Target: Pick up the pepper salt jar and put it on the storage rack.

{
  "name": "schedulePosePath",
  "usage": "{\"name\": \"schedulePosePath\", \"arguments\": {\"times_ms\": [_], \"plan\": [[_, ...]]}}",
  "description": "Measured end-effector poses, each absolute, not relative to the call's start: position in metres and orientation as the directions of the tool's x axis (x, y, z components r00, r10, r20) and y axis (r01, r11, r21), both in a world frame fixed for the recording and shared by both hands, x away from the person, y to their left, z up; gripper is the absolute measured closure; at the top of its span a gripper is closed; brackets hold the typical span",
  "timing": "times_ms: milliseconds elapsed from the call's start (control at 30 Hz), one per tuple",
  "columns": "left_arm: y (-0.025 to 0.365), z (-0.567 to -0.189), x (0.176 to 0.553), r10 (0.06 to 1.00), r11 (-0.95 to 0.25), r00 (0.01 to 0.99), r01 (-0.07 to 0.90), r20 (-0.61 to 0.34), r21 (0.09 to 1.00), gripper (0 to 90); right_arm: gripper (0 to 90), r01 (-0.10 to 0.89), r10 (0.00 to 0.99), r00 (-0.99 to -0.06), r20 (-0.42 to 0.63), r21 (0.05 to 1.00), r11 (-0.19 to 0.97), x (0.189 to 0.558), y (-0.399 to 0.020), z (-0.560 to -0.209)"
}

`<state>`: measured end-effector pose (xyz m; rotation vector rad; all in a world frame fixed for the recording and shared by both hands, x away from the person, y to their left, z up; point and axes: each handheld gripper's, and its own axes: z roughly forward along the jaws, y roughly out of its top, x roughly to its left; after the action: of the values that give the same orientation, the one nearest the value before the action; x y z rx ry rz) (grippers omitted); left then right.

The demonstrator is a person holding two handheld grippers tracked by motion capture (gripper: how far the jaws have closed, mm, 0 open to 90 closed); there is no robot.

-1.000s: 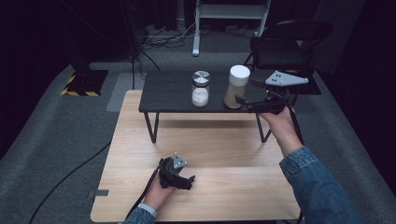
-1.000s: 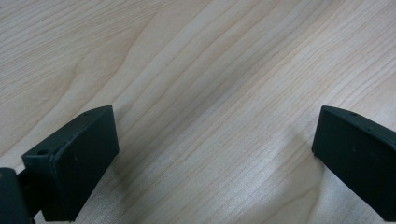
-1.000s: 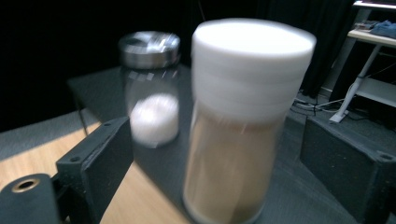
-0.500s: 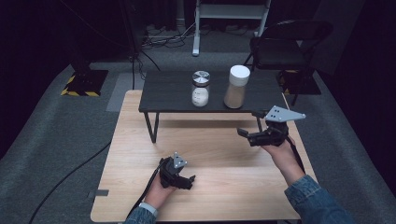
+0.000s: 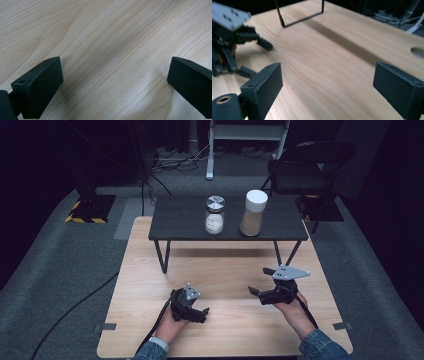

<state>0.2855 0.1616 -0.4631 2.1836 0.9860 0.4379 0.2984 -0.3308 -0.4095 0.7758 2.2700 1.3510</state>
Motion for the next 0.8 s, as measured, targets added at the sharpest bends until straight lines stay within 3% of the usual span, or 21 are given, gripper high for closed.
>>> {"name": "schedulePosePath", "arguments": {"times_ms": [133, 500, 800], "plan": [[0.162, -0.463, 0.285, 0.756, -0.472, 0.654, 0.523, 0.021, 0.71, 0.1, 8.0, 0.281, 0.641, -0.766, -0.056, 0.868, 0.411, 0.296, -0.328, -0.421], [0.161, -0.463, 0.285, 0.759, -0.469, 0.651, 0.527, 0.019, 0.709, 0.1, 6.1, 0.416, 0.68, -0.732, 0.039, 0.817, 0.4, 0.304, -0.333, -0.454], [0.161, -0.463, 0.286, 0.759, -0.47, 0.651, 0.527, 0.019, 0.709, 0.1, 4.6, 0.439, 0.681, -0.732, 0.031, 0.786, 0.436, 0.308, -0.327, -0.46]]}}
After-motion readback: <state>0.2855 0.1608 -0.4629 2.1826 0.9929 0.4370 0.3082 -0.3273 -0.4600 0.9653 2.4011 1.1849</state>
